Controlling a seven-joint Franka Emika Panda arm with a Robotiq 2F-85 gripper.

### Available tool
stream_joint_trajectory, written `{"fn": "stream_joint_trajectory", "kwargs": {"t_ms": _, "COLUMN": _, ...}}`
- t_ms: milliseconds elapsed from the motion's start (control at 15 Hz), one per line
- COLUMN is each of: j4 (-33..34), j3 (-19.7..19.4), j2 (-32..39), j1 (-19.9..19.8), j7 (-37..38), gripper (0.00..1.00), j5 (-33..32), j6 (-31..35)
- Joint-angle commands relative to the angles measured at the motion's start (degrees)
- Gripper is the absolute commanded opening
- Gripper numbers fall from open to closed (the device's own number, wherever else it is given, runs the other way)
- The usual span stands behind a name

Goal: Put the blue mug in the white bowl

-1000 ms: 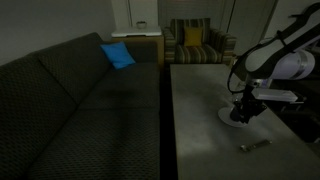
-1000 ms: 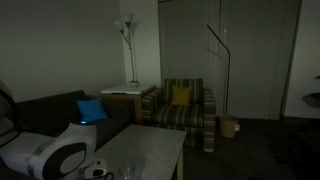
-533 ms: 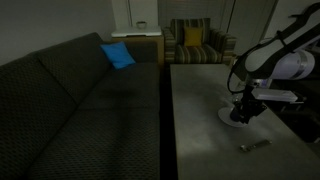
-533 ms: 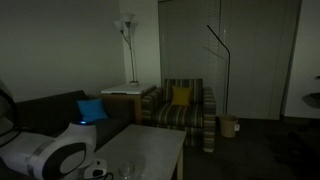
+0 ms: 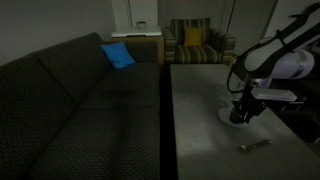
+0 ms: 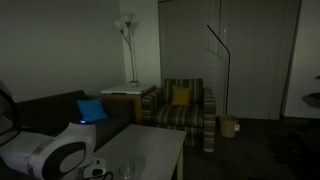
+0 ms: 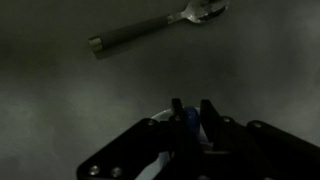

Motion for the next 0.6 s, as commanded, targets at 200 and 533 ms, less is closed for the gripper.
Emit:
{"fn": "stream_joint_trajectory", "kwargs": {"t_ms": 200, "j4": 0.59, "j3": -0.26, "j2": -0.01, "j1": -0.02, "j7": 0.83, "gripper": 0.36, "j5": -0.17, "j6": -1.32}}
{"fn": "stream_joint_trajectory", "kwargs": {"t_ms": 533, "j4": 0.95, "j3": 0.55, "j2": -0.06, "j1": -0.5, "j7": -0.19, "gripper": 0.74, "j5": 0.13, "j6": -0.56}}
